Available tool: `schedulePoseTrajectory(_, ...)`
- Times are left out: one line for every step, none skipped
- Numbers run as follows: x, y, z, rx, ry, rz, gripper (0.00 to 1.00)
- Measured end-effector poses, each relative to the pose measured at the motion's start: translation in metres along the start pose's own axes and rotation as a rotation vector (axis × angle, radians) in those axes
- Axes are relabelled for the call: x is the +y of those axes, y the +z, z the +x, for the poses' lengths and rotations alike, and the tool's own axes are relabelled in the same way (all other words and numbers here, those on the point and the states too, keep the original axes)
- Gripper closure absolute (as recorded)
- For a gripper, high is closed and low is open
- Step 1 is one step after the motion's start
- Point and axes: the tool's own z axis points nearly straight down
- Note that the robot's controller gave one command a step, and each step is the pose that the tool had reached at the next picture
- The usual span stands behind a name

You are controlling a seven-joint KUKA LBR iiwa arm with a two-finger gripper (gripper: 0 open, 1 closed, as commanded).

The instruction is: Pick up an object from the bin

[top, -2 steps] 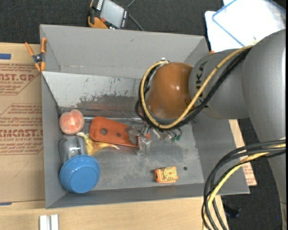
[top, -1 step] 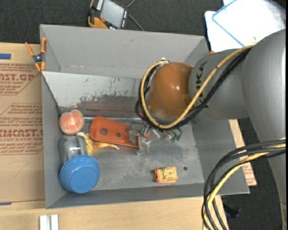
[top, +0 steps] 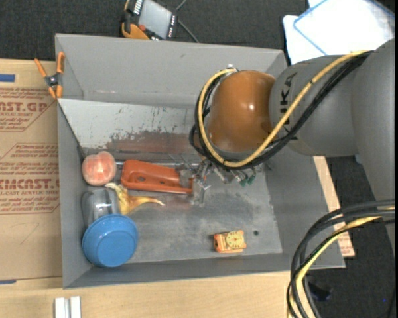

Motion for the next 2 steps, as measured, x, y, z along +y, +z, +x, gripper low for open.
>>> schedulePoseTrajectory(0.001, -0.066, 0.010, 0.002, -0.001, 0.000, 1.00)
schedulePoseTrajectory(-0.008, -0.142, 0.014, 0.002, 0.014, -0.001, 1.00)
